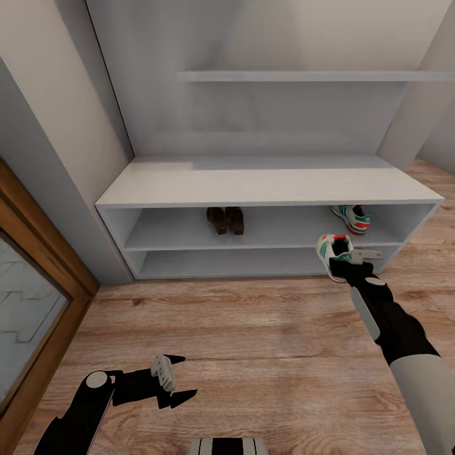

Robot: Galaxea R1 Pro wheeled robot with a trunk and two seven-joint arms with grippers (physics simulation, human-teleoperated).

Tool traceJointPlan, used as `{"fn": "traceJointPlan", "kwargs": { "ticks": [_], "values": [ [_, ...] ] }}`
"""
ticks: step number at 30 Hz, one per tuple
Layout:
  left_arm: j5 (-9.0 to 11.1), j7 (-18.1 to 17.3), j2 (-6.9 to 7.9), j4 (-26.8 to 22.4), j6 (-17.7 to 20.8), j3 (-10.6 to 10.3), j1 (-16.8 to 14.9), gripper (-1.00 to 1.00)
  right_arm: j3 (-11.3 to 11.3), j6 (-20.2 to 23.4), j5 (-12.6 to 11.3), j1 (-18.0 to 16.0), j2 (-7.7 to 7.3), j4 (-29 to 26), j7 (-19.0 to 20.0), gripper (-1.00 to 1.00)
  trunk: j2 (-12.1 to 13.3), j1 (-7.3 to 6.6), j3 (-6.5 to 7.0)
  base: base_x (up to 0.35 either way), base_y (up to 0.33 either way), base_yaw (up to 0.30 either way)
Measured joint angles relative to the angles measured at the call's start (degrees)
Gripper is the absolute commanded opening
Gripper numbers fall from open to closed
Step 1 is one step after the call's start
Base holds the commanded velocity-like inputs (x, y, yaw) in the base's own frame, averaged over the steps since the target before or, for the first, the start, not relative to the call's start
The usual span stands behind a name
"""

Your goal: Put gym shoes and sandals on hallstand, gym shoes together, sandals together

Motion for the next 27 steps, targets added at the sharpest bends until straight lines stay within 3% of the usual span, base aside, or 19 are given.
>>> {"fn": "traceJointPlan", "kwargs": {
  "ticks": [27],
  "values": [
    [0.2, -0.2, -0.01, -0.1, -0.1, 0.0, 0.0, 1.00, 1.4, 0.4, -0.1, -1.6, 0.19, 3.3, 0.0, -1.00, 0.0, 0.00, 0.00, 0.000, 0.000, 0.000]
  ]
}}
